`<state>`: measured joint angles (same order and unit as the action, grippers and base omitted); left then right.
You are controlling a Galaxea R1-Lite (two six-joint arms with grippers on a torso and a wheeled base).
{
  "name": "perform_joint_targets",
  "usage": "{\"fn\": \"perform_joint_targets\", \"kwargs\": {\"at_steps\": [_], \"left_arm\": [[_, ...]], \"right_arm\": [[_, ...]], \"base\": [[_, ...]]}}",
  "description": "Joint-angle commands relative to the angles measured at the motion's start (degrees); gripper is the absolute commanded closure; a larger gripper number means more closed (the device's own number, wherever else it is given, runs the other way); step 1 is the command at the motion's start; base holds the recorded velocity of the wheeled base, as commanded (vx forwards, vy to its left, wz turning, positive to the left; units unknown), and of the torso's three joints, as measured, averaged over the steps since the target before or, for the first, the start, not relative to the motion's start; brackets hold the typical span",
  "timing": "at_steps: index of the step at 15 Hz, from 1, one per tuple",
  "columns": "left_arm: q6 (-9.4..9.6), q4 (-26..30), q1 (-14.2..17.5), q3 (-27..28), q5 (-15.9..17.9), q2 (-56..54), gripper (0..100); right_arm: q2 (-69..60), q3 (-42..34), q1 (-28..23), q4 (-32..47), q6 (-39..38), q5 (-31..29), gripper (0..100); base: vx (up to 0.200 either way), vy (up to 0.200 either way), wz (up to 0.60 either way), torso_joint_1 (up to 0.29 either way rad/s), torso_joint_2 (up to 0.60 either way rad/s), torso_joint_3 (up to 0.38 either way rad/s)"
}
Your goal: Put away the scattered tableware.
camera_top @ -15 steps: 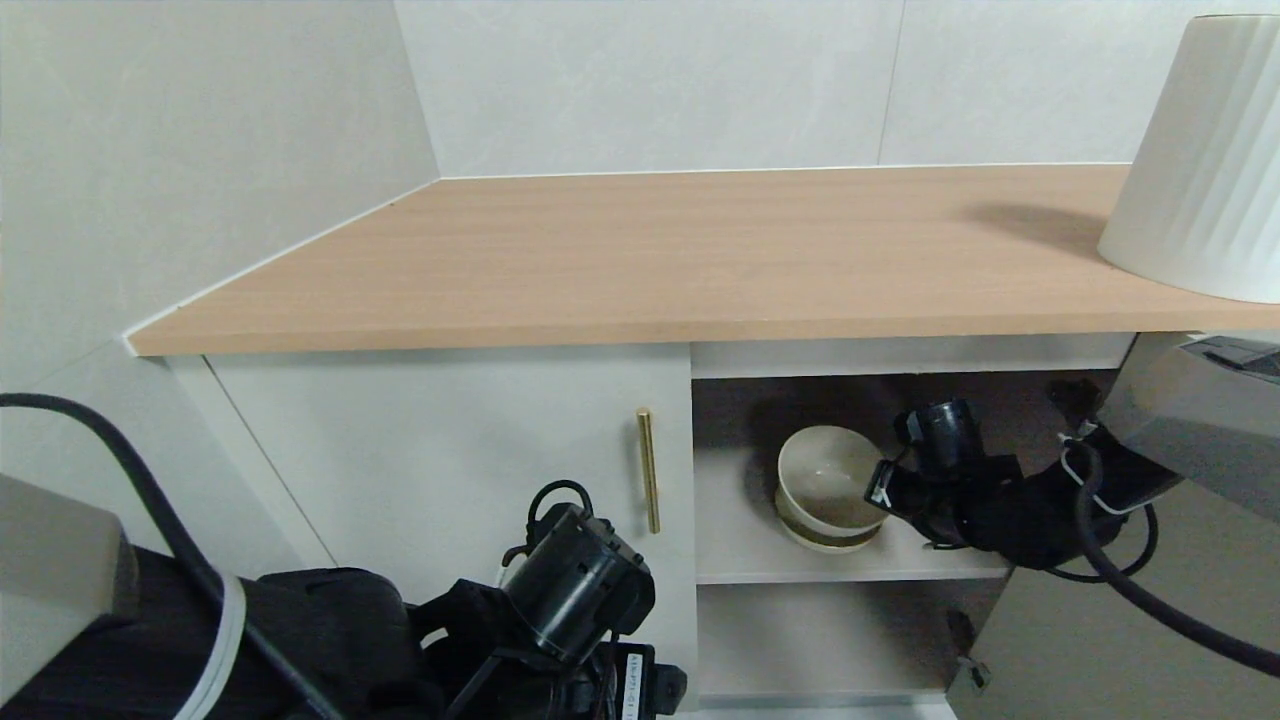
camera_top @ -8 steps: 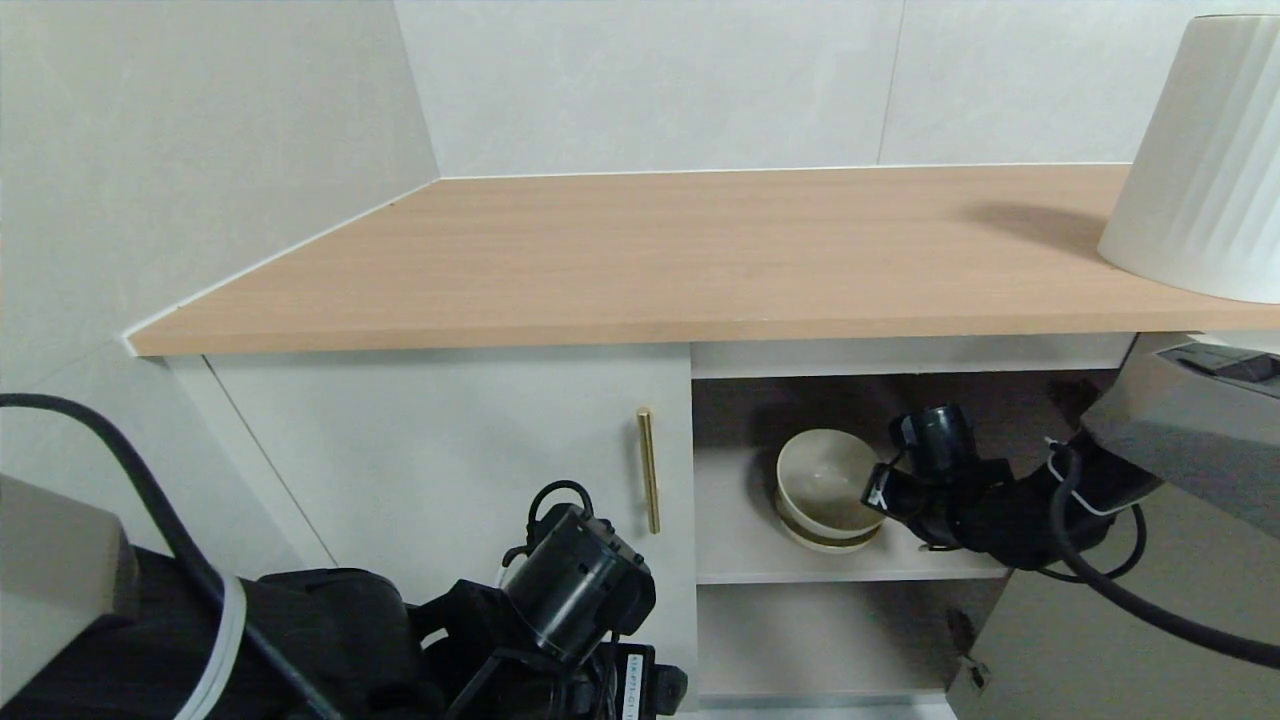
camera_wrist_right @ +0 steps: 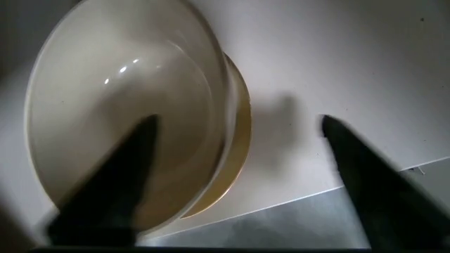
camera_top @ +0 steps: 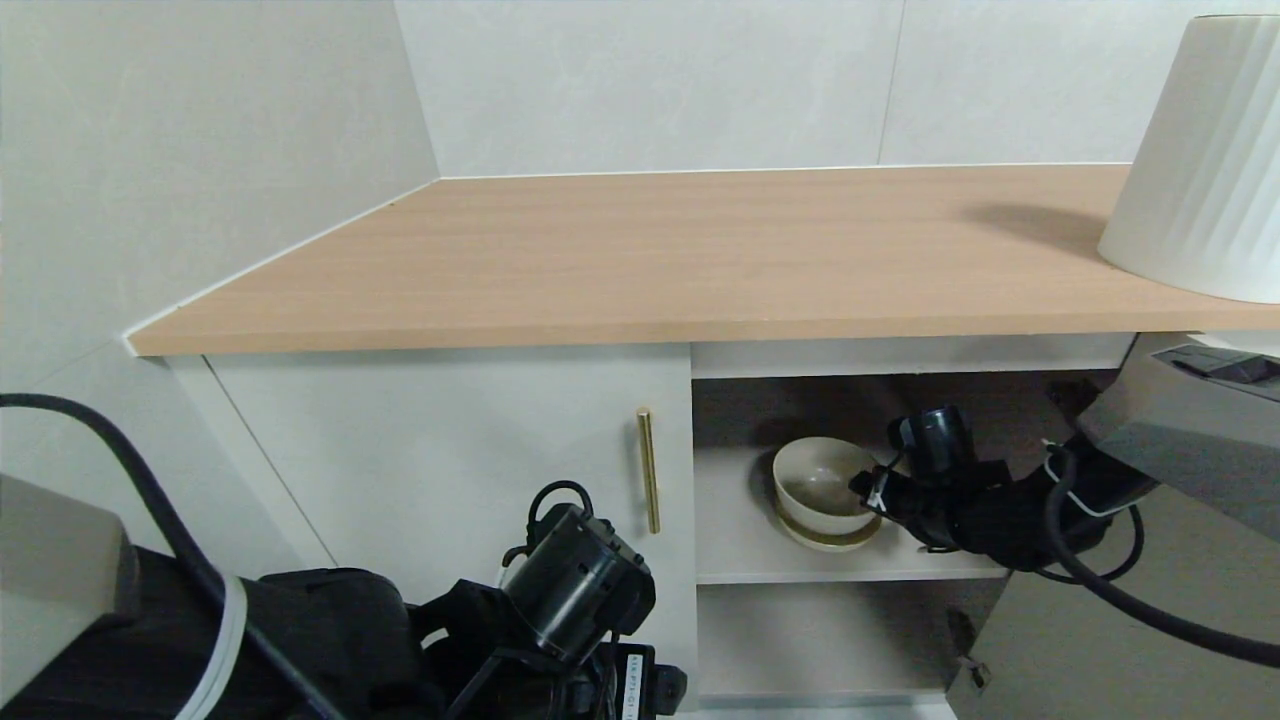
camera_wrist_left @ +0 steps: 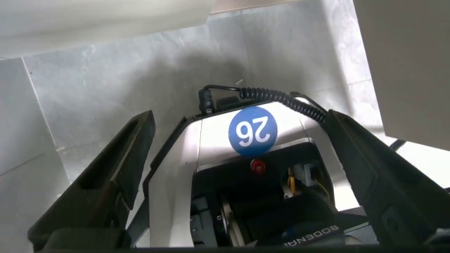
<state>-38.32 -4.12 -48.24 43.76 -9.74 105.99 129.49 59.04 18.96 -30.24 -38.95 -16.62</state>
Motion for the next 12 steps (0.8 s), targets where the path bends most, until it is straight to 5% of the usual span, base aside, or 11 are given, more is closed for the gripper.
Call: {"fn": "perform_joint_targets", "kwargs": {"at_steps": [1,5,8,12], "left_arm": [[-0.01,-0.01,-0.01,0.01,-0.02,0.01,0],[0.43,3.42,1.48,0.97,-0.46,-5.97,0],[4.65,9.31,4.64,1.59,-0.98,-17.39,0],[5.53,13.26,8.69,0.09,-0.28,-26.71,0]], "right_arm": [[-0.47,-0.15,0.03,0.01,-0.07,0.0,0],[-7.58,-5.95,0.91,0.1,1.6,1.15,0],[-22.61,-16.85,4.33,0.45,10.38,9.5,0],[-35.62,-23.97,7.94,6.78,15.66,15.3,0]], "base": [[0.0,0.0,0.0,0.0,0.0,0.0],[0.0,0.0,0.0,0.0,0.0,0.0],[0.0,0.0,0.0,0.0,0.0,0.0],[0.0,0.0,0.0,0.0,0.0,0.0]]}}
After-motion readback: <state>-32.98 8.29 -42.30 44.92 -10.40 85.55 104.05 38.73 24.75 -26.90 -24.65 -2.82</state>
